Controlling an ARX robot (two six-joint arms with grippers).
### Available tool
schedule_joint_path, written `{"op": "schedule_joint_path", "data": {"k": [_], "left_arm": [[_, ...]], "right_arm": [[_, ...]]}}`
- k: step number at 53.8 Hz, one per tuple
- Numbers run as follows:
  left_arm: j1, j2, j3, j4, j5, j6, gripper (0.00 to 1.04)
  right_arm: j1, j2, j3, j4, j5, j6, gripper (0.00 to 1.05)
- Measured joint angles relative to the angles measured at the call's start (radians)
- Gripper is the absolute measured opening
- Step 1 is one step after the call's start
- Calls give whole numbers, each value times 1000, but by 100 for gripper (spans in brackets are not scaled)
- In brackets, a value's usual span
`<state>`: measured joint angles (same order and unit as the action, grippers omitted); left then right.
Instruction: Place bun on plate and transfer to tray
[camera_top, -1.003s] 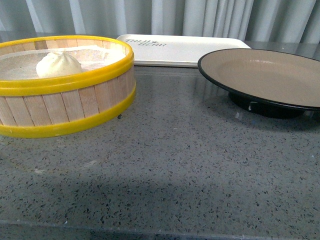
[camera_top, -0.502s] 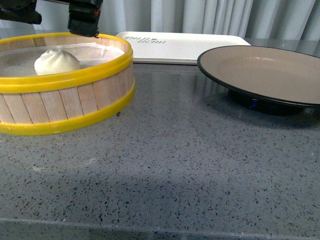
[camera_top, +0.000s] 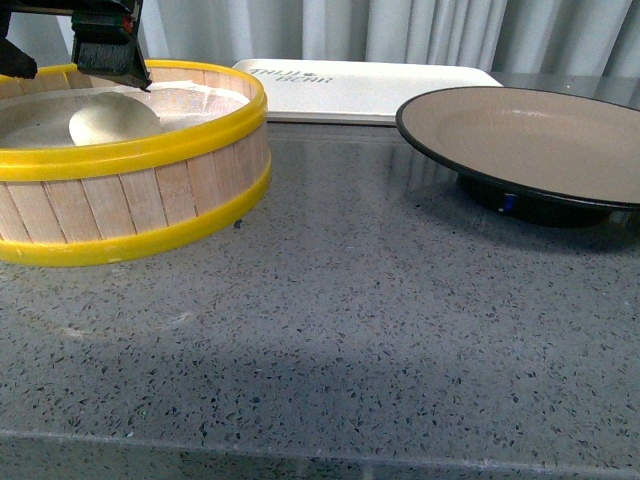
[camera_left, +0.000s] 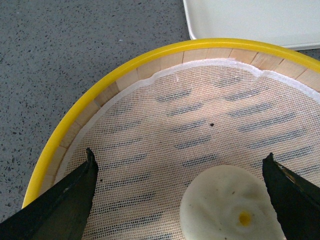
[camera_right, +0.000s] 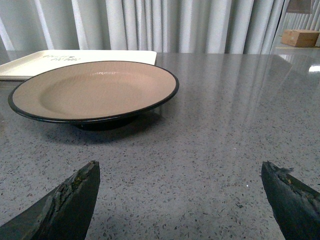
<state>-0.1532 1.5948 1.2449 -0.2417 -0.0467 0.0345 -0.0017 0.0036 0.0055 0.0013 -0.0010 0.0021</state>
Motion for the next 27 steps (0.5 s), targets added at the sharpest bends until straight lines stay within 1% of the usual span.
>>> {"op": "schedule_joint_path", "data": {"k": [8,27], "left_arm": [[-16,-20,-24,2,5,-6,98],[-40,-23,-82,61,-55,48,98]], "right_arm": [[0,0,0,0,0,0,96],[0,0,0,0,0,0,96]]}}
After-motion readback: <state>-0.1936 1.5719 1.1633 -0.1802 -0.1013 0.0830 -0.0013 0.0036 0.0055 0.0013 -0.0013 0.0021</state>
